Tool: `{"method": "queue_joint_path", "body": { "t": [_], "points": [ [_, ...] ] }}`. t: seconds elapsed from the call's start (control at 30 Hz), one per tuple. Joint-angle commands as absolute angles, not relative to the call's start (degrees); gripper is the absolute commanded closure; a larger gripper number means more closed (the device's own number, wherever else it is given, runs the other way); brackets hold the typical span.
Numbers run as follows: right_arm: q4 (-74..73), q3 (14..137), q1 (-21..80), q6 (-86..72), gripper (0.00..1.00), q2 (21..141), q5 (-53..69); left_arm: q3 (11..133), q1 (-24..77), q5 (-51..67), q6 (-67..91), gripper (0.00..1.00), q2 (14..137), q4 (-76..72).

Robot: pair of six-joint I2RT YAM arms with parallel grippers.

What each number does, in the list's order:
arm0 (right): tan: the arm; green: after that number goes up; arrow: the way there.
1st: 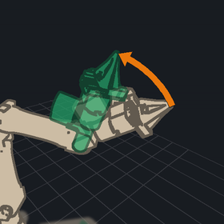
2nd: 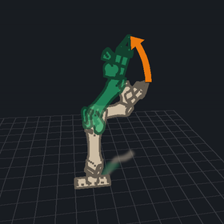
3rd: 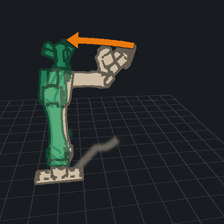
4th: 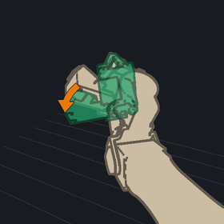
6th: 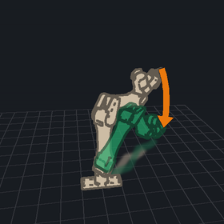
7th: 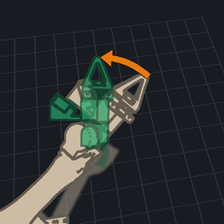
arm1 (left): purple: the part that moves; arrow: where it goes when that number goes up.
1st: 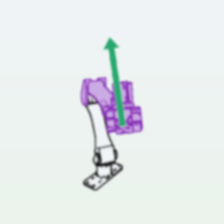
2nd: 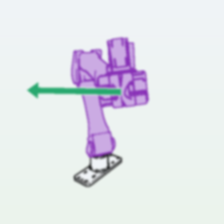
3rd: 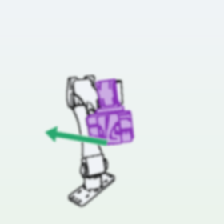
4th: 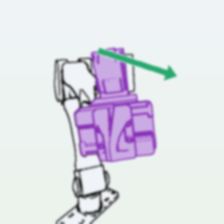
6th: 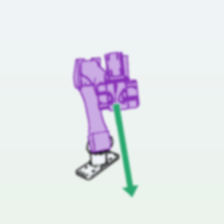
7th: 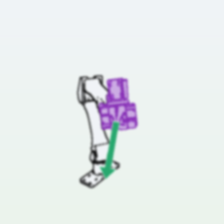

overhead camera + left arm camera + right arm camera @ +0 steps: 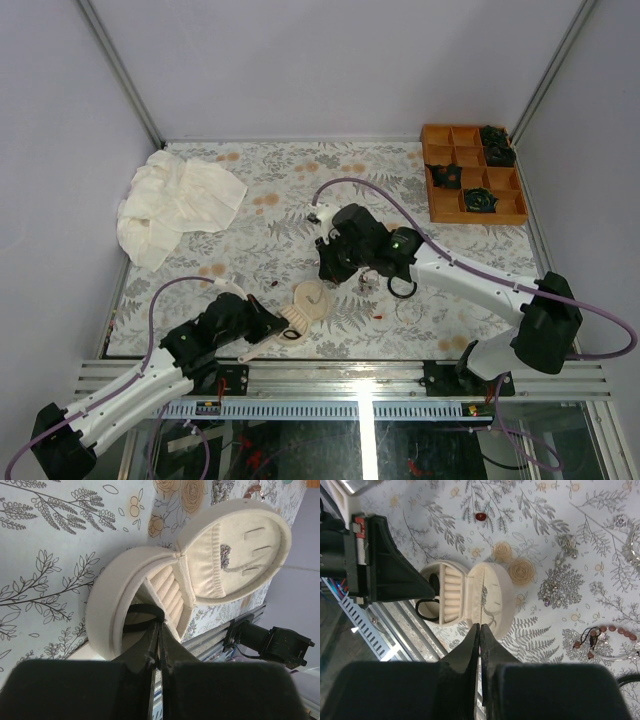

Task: Organize the mixed jewelry
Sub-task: Place the jewelry in the jewelry box.

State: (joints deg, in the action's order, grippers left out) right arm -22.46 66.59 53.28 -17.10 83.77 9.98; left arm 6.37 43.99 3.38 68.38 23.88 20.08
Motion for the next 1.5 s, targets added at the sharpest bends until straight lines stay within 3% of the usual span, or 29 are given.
{"method": "queue_joint_path", "body": {
  "t": [0.0,0.7,1.47],
  "points": [
    [-23.5,71.2,53.8,-16.4,1.00,82.0,8.5,5.5,44.6,2.2,68.3,1.00,23.4,16.9],
    [-26.3,73.5,53.8,-14.9,1.00,82.2,3.7,4.8,44.7,2.1,68.6,1.00,22.2,17.0],
    [-24.8,80.1,52.6,-11.8,1.00,92.3,3.4,3.7,45.0,2.1,69.0,1.00,21.7,17.1]
  ]
}}
